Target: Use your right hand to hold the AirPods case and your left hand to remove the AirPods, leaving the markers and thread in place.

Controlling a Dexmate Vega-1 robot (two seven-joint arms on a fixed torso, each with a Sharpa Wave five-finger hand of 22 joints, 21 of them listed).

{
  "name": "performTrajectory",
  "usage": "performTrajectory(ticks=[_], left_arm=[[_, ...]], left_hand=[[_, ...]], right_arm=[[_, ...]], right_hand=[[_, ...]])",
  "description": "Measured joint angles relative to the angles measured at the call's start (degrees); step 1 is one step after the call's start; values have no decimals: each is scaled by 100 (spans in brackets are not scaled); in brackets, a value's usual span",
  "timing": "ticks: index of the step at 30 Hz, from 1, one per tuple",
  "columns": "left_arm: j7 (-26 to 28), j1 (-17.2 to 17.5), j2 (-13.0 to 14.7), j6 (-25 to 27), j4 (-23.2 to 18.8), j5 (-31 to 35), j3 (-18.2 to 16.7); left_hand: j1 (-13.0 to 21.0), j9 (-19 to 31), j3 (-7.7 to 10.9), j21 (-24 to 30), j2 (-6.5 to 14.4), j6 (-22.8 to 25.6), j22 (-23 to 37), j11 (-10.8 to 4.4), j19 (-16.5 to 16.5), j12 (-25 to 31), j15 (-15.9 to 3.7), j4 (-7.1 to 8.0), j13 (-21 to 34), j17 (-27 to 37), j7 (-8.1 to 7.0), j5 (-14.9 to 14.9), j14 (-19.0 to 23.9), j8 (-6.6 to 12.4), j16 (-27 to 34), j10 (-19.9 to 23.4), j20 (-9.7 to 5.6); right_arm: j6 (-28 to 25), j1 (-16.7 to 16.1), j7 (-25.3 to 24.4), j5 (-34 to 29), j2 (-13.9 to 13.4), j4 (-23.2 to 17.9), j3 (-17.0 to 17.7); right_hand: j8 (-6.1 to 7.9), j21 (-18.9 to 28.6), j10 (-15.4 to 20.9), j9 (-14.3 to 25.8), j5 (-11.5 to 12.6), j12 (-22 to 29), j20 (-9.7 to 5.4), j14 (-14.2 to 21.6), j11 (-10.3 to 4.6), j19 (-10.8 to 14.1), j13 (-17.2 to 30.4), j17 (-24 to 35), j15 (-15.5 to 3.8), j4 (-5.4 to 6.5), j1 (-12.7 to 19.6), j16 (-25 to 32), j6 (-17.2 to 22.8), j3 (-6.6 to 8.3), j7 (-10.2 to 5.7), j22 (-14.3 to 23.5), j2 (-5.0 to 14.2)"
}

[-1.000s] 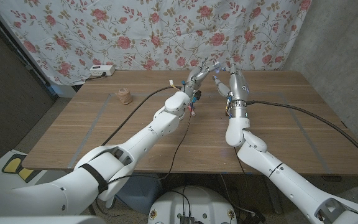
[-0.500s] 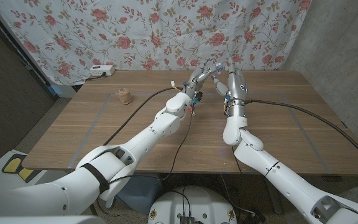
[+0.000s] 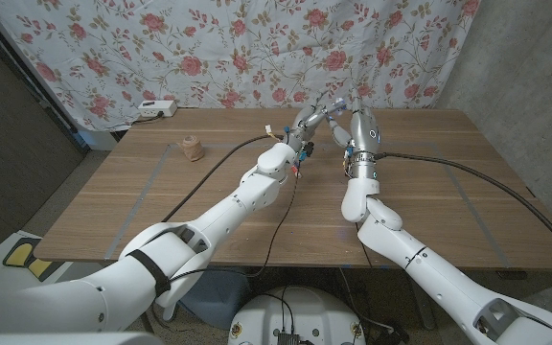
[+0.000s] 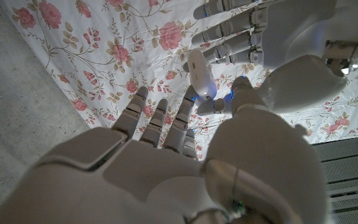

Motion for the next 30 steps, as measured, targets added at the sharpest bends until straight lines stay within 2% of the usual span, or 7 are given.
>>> performTrajectory(ticks=[9, 18, 27, 30], left_arm=[[-86, -56, -54, 18, 97, -23, 56], [-180, -103, -98, 62, 179, -24, 119], [-262, -138, -144, 59, 278, -26, 158], [-275, -147, -158, 48, 313, -26, 170]], left_hand=[[13, 0, 0, 0, 16, 0, 0, 1, -31, 1, 0, 0, -1, 0, 0, 0, 0, 0, 0, -2, 31], [-7, 0, 0, 0, 37, 0, 0, -9, -31, 7, 0, 0, -1, 1, 0, 0, 0, 0, 0, -14, 31], [-4, 0, 0, 0, 58, 0, 0, -31, -31, 7, -1, 0, 0, 1, 0, 0, 1, 0, 0, -36, 31], [-4, 0, -10, 0, 58, 0, 0, -27, -31, 7, -1, -10, 30, 1, 0, -1, 1, 0, 0, -32, 31]], right_arm=[[-51, 53, -59, 2, 47, 98, -7], [-62, 85, -66, 64, 87, 182, 2], [-90, 111, -72, 93, 113, 257, 12], [-90, 118, -72, 117, 119, 282, 18]], right_hand=[[0, 0, 117, 1, 0, 4, -73, 93, 6, 27, -24, -1, -15, 16, -22, 61, 106, -16, 19, 14, 28], [0, 0, 153, 1, 0, 27, -72, 111, -17, 27, -24, 26, -33, 40, 13, 61, 178, -40, 55, 14, 108], [0, 0, 29, 1, 0, 47, -107, 89, -134, 106, 37, 26, -11, 6, 85, 35, 195, -69, 72, 13, 179], [0, 0, 3, 4, 12, 71, -162, 89, -192, 161, 84, 48, -11, -59, 202, 34, 195, -5, 71, 13, 296]])
